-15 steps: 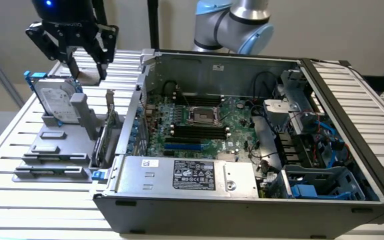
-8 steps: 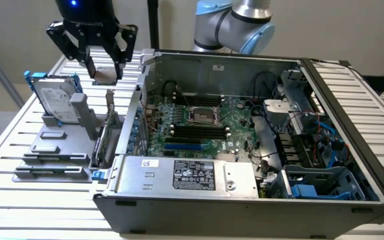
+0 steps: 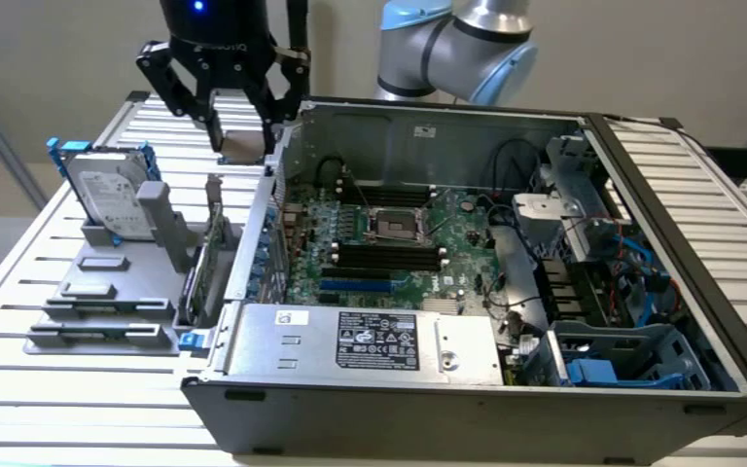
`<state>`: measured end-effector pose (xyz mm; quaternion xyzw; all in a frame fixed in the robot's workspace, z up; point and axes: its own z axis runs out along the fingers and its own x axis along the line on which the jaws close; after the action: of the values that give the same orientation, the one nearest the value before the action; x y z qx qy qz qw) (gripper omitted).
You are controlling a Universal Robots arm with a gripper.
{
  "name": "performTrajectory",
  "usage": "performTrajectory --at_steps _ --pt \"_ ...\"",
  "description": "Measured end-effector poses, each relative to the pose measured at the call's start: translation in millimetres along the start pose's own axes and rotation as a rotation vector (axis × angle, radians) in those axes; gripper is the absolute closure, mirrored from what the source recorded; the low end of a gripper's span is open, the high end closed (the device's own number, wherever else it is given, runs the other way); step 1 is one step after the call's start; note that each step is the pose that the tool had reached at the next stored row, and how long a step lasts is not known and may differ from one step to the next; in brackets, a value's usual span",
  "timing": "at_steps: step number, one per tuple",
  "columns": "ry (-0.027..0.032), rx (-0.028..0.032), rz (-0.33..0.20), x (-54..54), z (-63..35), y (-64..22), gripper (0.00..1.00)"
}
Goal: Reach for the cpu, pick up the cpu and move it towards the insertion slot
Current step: 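Pick up the cpu and move it towards the insertion slot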
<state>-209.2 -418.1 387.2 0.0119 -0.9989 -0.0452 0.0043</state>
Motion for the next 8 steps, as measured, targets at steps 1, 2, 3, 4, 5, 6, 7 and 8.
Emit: performTrajectory --at_steps 1,2,3,4,5,6,7,8 --pt "-0.0001 -0.0006 0.000 -4.6 -0.2 -0.1 0.45" --pt "0.0000 -0.0009 0.000 -9.1 -0.3 -0.2 0.45" --pt "0.0000 -0.0011 0.000 -13.7 -0.5 -0.3 0.45" --pt "0.0000 -0.0012 0.000 -18.4 -0.5 -0.4 0.45" --pt "0.0002 -0.0011 0.000 -22.6 -0.7 -0.5 0.45" --pt "0.0001 -0.0012 0.000 -27.2 -0.7 -0.6 0.45" --pt "0.0002 -0.0012 0.000 -31.7 -0.7 -0.7 0.45" --pt "0.0002 -0.0012 0.000 -36.2 -0.8 -0.8 0.45"
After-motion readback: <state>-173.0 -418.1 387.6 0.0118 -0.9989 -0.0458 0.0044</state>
